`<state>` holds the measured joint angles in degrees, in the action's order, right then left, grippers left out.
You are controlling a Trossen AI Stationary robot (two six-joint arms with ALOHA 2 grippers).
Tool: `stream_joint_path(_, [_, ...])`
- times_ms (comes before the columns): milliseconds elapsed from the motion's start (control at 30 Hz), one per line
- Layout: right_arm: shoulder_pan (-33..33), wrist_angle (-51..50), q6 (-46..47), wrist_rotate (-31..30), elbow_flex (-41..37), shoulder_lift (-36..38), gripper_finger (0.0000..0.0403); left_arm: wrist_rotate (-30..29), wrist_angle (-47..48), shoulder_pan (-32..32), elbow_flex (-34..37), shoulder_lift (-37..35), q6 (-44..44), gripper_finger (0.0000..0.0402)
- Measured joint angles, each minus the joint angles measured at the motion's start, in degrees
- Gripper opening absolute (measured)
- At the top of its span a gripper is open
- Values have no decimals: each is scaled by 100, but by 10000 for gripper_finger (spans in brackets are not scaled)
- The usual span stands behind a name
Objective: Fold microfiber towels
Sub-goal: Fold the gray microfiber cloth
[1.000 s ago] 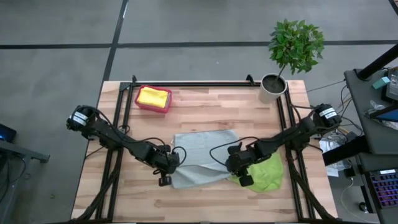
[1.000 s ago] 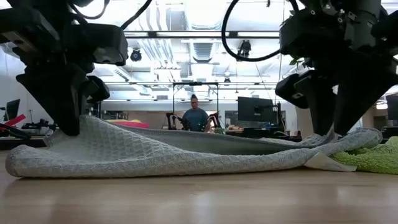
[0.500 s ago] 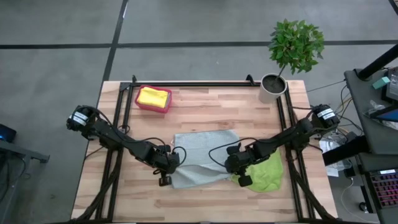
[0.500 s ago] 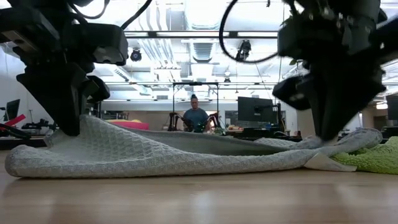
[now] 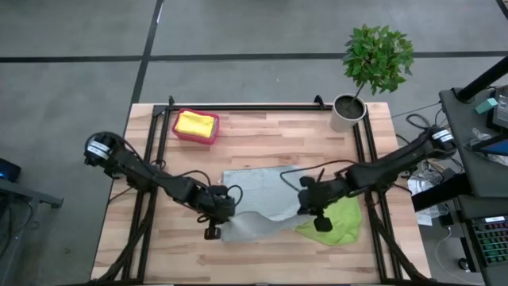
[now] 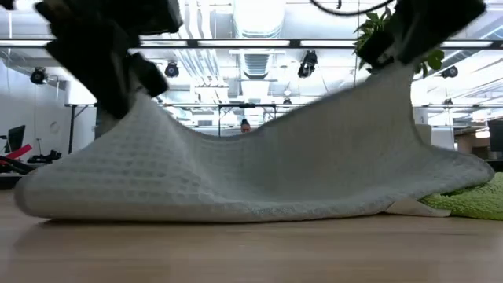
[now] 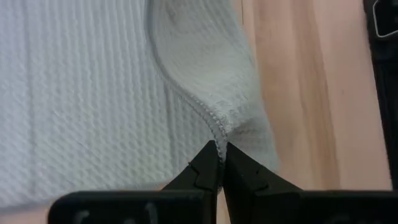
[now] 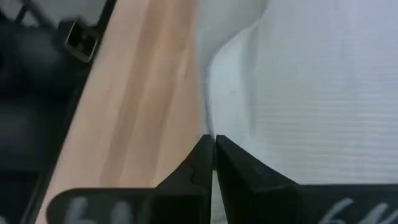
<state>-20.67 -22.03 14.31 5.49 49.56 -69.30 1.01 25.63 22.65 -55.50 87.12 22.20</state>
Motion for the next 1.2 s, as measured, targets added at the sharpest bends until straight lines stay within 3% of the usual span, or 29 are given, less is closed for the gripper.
stream_joint_path(267, [442,-478,-83,-404,2,433,9,-53,426,-698,-22,-1,-674,0])
stream_joint_path(400, [781,-684,-207,-509,-21,228,9,-224,796,-1126,-5,-27,-905,0])
stream_joint_path(600, [1203,-986,-654,-1250,-24,-24,8,-303,797,-1692,61,-25,-1436,0])
stream_joint_path(1200, [2133,-986,-1454,-1626,-52,-705,8,-300,789,-2646,215,-16,-2111,0])
